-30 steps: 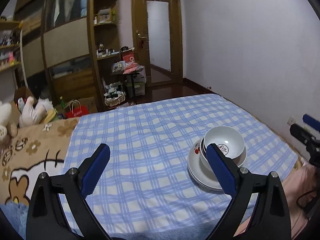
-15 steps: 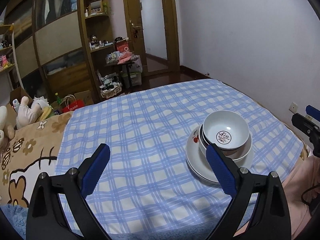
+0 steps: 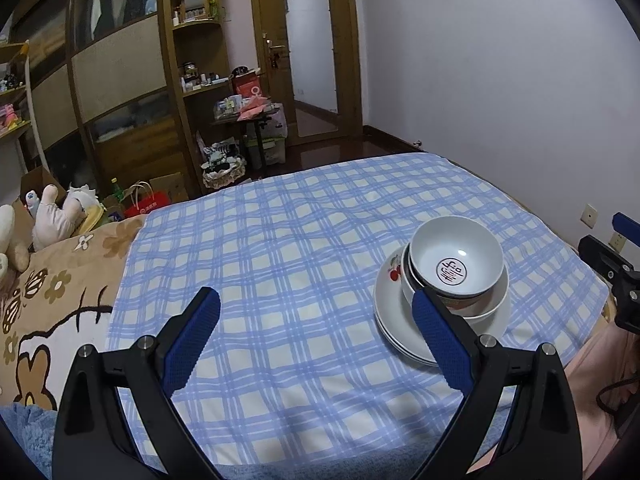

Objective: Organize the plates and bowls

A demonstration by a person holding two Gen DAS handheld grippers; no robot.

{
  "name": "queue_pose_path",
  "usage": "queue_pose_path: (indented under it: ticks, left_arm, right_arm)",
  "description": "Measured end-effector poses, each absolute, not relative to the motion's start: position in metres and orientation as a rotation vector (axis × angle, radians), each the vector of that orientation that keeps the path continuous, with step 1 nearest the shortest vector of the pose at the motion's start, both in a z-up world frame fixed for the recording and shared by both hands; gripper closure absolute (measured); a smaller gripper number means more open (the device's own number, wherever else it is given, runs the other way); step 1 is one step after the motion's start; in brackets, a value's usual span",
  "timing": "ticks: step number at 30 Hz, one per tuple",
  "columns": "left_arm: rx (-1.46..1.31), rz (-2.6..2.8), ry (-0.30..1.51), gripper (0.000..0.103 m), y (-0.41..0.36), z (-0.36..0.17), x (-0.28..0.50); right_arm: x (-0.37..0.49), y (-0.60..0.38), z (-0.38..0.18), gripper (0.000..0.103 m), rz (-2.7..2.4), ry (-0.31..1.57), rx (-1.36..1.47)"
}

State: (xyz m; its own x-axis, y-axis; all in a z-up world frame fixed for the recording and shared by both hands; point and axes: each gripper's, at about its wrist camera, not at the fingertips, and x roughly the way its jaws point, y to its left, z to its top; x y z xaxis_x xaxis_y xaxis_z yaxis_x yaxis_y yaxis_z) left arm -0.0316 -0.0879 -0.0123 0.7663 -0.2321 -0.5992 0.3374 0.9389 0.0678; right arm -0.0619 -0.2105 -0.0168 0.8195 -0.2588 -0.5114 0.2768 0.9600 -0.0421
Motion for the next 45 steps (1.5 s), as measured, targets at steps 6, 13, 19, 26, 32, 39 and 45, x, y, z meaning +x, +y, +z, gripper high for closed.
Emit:
queue_pose_path:
  ticks: [6,13,19,26,32,39,45]
  left_arm:
    - [0.177,-0.299,0.622,0.007,-0.0850,-0.0116,-0.0327]
    - [0.189,-0.300,0.607,0.007,-0.0856,-0.0109,-0.0337]
    - [0.174,-0.297,0.618,0.007,-0.0839,-0.0114,-0.0330]
    - [0.176,-0.299,0.615,0.007,-0.0823,-0.0115,-0.0334]
    - [0.173,-0.293,0.618,0.007,-0.0819,-0.0111,-0.0327]
    - [0.171,-0.296,0.623,0.007,-0.0800,-0.0114,-0.0306]
    - [0.170,-0.295,0.626,0.007,-0.0791,-0.0119,-0.0305]
  right_arm:
    - [-0.0613,-0.2113,-0.0175,0.000,-0.286,0.549,0.040]
    - [-0.0602,-0.2137,-0.0179,0.000,-0.289,0.554,0.050]
    - [-0.0616,-0.2139,-0.0184,0.000,-0.291,0.557,0.056]
    - [-0.0616,-0.2140,-0.0189,0.000,-0.292,0.559,0.058]
    - [-0.0618,-0.2144,-0.0188,0.000,-0.284,0.554,0.060]
    - [-0.0626,-0.2094,-0.0222,0.000,-0.291,0.560,0.061]
    - [-0.0620,-0.2071,-0.0234,0.000,-0.293,0.563,0.068]
